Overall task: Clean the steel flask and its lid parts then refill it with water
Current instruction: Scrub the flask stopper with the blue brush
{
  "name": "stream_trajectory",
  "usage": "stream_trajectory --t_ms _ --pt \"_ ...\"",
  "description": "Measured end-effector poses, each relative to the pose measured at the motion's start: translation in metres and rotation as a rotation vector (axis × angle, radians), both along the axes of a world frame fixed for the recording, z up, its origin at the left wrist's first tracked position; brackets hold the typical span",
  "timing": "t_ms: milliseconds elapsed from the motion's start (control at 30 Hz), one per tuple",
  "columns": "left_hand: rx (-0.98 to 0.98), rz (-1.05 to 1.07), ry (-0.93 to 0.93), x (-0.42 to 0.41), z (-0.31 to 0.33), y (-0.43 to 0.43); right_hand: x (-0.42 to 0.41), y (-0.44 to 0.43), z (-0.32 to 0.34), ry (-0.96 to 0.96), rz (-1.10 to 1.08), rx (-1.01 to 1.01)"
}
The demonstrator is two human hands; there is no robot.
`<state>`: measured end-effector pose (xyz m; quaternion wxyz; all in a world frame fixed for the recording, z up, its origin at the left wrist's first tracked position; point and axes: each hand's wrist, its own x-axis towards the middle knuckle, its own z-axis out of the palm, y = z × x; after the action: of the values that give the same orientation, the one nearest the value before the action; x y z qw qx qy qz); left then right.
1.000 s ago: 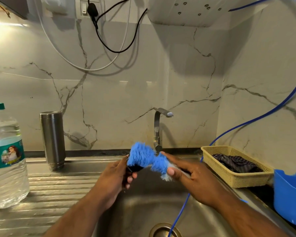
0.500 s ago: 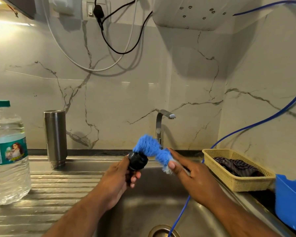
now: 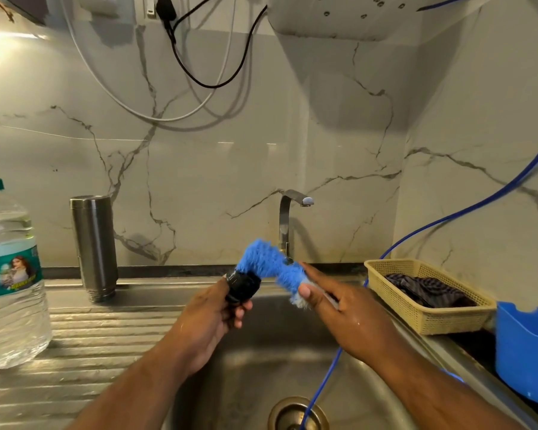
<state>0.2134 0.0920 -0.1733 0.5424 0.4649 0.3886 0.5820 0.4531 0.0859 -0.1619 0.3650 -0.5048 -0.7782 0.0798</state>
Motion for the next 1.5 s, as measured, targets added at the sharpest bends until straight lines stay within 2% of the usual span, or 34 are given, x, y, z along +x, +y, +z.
stream_trajectory --t_ms 100,233,333,467,633,767,1067,1167,1367,1500 --pt "0.007 0.058 0.007 -0.004 -0.001 0.003 -0.001 -0.007 0.002 -0.126 0.022 -0.004" --pt "0.065 0.082 0.137 -0.008 -0.003 0.005 0.003 0.005 -0.004 0.011 -0.024 -0.030" --pt "0.075 0.069 0.155 -0.010 -0.004 0.005 0.003 0.004 -0.005 -0.020 0.010 -0.021" --pt "0.176 0.072 0.350 -0.011 -0.001 0.000 0.008 0.004 -0.002 0.025 -0.026 -0.036" --pt "0.287 0.070 0.531 -0.011 0.002 -0.002 0.010 0.004 0.001 -0.071 -0.045 -0.018" --pt "0.263 0.086 0.350 -0.008 0.002 0.001 0.017 0.008 -0.002 -0.066 -0.090 -0.059" --pt "0.083 0.142 0.033 -0.015 -0.004 0.013 0.015 -0.004 0.010 -0.255 -0.085 -0.050" --pt "0.031 0.149 -0.020 -0.015 -0.002 0.010 0.008 -0.010 0.014 -0.195 -0.039 -0.043" --pt "0.024 0.043 0.058 0.005 0.001 0.004 -0.007 -0.005 0.009 -0.031 -0.079 0.066" --pt "0.015 0.055 -0.083 0.000 0.007 0.003 -0.008 -0.011 0.007 -0.074 -0.018 0.031"
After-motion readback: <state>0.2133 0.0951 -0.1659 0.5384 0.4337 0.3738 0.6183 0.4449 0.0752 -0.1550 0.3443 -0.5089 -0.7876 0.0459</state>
